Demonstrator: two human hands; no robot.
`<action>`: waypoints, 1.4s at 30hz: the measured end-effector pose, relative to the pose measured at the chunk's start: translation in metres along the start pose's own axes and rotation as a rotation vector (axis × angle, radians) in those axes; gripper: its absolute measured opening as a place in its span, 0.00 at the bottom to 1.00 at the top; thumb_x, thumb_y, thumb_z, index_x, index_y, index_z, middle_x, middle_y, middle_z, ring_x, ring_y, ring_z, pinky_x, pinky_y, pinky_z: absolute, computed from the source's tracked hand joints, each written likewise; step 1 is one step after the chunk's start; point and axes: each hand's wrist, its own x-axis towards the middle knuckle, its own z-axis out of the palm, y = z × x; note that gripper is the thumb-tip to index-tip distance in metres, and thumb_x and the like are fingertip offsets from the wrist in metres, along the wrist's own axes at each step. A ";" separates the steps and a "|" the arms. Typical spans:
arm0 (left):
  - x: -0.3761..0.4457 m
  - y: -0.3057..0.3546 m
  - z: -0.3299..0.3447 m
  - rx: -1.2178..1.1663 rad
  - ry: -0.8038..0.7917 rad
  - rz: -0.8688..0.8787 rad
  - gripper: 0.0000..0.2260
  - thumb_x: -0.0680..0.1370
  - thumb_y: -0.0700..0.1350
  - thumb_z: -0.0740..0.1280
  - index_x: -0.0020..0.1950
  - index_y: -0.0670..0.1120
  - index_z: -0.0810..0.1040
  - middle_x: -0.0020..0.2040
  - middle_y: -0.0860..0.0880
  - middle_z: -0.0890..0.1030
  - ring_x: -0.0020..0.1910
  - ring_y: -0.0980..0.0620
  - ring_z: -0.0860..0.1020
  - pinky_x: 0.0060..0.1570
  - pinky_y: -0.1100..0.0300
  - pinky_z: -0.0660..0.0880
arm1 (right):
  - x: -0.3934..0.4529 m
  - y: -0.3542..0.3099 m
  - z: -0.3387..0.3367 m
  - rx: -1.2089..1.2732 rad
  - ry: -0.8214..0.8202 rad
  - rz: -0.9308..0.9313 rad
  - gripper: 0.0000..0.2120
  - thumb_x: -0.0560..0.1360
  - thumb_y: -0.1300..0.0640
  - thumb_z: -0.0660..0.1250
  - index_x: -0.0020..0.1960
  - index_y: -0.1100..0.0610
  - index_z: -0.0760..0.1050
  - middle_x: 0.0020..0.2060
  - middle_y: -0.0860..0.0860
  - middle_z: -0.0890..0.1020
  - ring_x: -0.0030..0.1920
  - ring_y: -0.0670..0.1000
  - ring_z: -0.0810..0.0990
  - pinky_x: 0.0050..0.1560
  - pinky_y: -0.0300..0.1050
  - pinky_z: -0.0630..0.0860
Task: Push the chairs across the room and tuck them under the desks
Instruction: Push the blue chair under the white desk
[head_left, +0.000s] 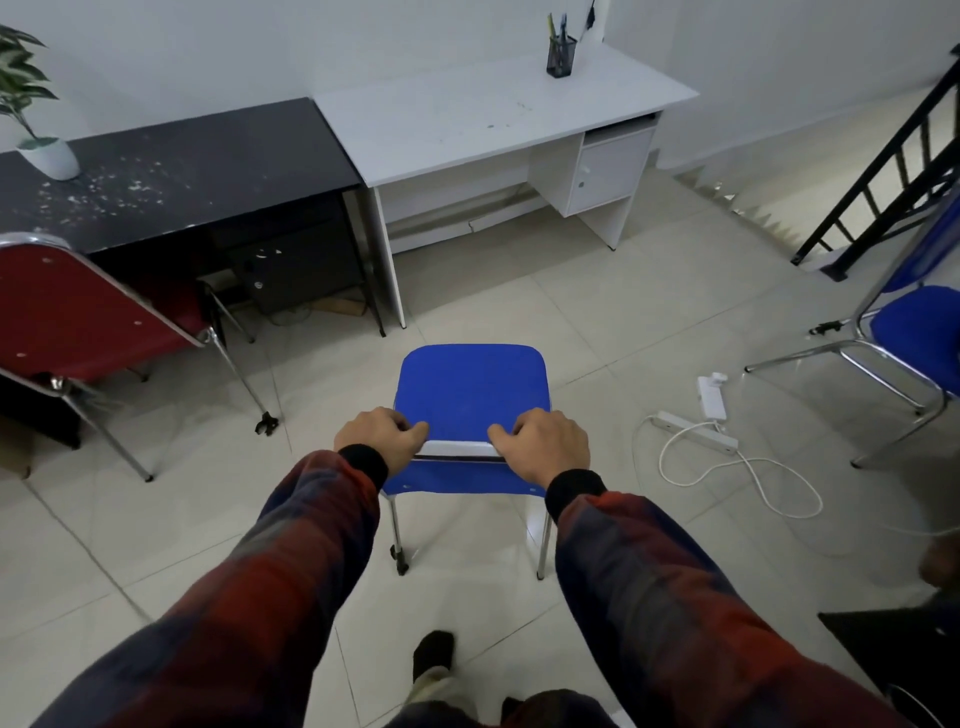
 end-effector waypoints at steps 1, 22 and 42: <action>0.007 0.000 -0.002 -0.002 0.000 0.001 0.16 0.74 0.59 0.61 0.37 0.50 0.79 0.32 0.52 0.78 0.32 0.51 0.75 0.31 0.61 0.68 | 0.007 -0.002 -0.001 -0.002 0.004 0.001 0.23 0.73 0.38 0.60 0.33 0.56 0.72 0.27 0.50 0.72 0.27 0.50 0.69 0.32 0.44 0.72; 0.096 -0.019 -0.036 -0.027 -0.049 0.144 0.17 0.73 0.61 0.60 0.38 0.50 0.79 0.34 0.52 0.78 0.35 0.52 0.77 0.37 0.58 0.75 | 0.066 -0.050 0.008 -0.017 0.008 0.131 0.22 0.76 0.40 0.60 0.39 0.57 0.78 0.32 0.51 0.80 0.31 0.50 0.73 0.32 0.41 0.69; 0.163 0.027 -0.054 -0.002 -0.037 0.177 0.19 0.75 0.61 0.59 0.38 0.48 0.78 0.31 0.53 0.75 0.31 0.53 0.73 0.32 0.60 0.68 | 0.141 -0.045 -0.027 0.005 0.027 0.109 0.20 0.76 0.42 0.63 0.39 0.57 0.81 0.33 0.51 0.82 0.35 0.53 0.79 0.35 0.43 0.73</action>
